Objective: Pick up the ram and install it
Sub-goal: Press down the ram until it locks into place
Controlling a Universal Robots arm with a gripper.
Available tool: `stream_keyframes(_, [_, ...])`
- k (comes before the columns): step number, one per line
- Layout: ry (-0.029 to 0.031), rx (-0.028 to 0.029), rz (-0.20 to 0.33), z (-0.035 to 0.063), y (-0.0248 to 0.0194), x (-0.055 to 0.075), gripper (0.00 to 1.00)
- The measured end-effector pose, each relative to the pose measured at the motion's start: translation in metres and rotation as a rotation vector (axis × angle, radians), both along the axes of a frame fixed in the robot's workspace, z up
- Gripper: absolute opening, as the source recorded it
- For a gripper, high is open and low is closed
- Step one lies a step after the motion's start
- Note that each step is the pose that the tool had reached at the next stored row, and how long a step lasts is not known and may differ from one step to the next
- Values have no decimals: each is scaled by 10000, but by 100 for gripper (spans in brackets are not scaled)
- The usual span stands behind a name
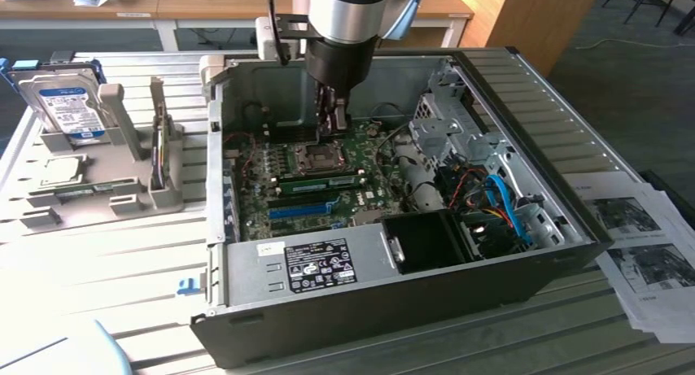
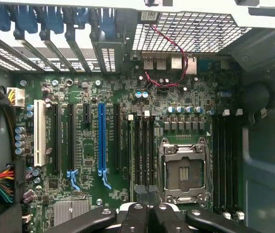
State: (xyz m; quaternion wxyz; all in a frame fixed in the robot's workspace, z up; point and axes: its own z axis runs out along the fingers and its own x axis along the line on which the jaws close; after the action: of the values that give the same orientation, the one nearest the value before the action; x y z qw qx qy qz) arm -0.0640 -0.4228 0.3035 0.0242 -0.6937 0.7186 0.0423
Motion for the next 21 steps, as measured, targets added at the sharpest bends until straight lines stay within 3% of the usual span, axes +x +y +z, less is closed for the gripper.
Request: stream_keyframes(21, [0, -12, 0, 225, 0, 1, 9])
